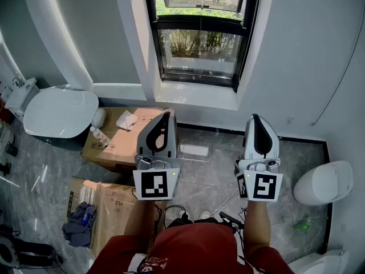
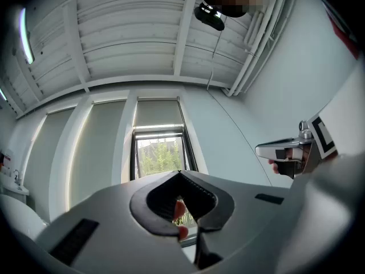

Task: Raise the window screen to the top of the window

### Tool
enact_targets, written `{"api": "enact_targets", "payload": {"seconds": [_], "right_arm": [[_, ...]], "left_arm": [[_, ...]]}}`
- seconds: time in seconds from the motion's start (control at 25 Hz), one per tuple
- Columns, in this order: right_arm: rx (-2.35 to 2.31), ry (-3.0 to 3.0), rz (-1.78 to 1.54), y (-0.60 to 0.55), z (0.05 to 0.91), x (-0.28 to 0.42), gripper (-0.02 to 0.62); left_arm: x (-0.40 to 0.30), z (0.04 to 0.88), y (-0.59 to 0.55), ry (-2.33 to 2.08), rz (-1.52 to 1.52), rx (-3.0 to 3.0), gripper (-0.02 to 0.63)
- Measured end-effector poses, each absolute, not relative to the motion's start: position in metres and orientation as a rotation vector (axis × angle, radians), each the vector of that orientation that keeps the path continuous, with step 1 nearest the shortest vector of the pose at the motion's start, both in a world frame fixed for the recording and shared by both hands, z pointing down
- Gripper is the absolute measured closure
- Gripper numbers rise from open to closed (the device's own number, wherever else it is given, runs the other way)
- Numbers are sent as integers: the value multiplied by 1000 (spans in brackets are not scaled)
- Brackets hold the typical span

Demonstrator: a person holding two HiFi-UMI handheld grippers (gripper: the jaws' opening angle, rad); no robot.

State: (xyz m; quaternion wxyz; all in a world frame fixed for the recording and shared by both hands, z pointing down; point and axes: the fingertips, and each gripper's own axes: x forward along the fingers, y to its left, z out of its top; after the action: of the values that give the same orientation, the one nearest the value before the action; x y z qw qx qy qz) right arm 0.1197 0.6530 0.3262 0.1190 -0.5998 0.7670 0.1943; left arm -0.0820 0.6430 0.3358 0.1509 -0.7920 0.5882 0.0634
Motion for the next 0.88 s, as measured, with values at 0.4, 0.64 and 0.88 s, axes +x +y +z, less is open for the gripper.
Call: {"api": "enact_targets", "payload": {"seconds": [0.4, 0.64, 0.88], "right_arm": [[-1727, 2256, 542, 653, 333, 156, 586], [-1723, 2271, 494, 651, 348, 178, 586], [-1731, 2257, 450, 645, 359, 196, 586]], "left_arm": [[-46, 339, 644, 1698, 179, -2247, 601], [-24, 348, 645, 1727, 139, -2252, 601], [-9, 357, 640, 1736, 111, -2275, 601]]}}
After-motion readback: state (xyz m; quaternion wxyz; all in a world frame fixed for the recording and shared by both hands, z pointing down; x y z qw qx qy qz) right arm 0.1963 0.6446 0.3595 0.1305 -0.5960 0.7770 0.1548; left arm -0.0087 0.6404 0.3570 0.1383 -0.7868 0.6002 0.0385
